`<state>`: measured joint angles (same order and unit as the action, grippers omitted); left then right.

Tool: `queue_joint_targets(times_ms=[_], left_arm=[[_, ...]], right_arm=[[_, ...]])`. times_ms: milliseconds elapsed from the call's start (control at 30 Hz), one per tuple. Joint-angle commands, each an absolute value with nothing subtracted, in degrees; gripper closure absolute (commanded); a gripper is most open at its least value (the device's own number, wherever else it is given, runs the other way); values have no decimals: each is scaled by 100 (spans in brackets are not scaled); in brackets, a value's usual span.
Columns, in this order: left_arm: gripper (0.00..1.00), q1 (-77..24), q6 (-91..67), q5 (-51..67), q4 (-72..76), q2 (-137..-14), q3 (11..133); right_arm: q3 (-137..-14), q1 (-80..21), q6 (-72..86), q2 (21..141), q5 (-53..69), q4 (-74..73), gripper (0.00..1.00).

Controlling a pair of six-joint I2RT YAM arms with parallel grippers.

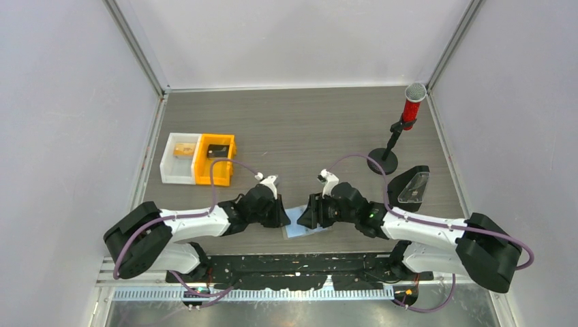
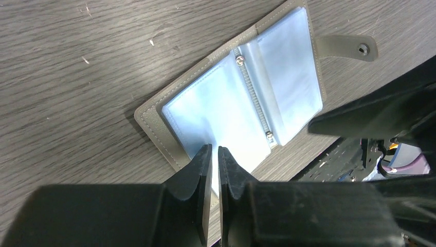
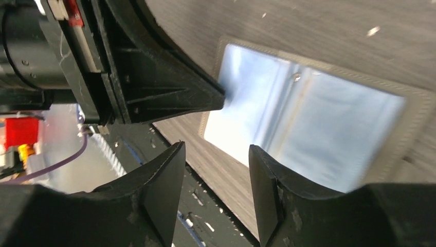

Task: Take the credit cards out of the card holder
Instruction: Remove the credit card from the card holder.

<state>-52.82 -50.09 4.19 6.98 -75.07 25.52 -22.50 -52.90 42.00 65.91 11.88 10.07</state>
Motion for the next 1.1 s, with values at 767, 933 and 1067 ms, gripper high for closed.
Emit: queue_joint_targets(times_ms=[767,933,1067], left_arm=[[89,-5309,-5114,552,1282,-7608,2373],[89,-5309,-5107,556,1301,-7649,2373],[88,-5309,-5098,554,1301,-7676,2373]], right_arm=[[-2124,-4693,3541,6410,119,263,40],[-2058,-4693,3595,6618,329,532,42],[-2060,-4693,3608,6577,439,585,47]])
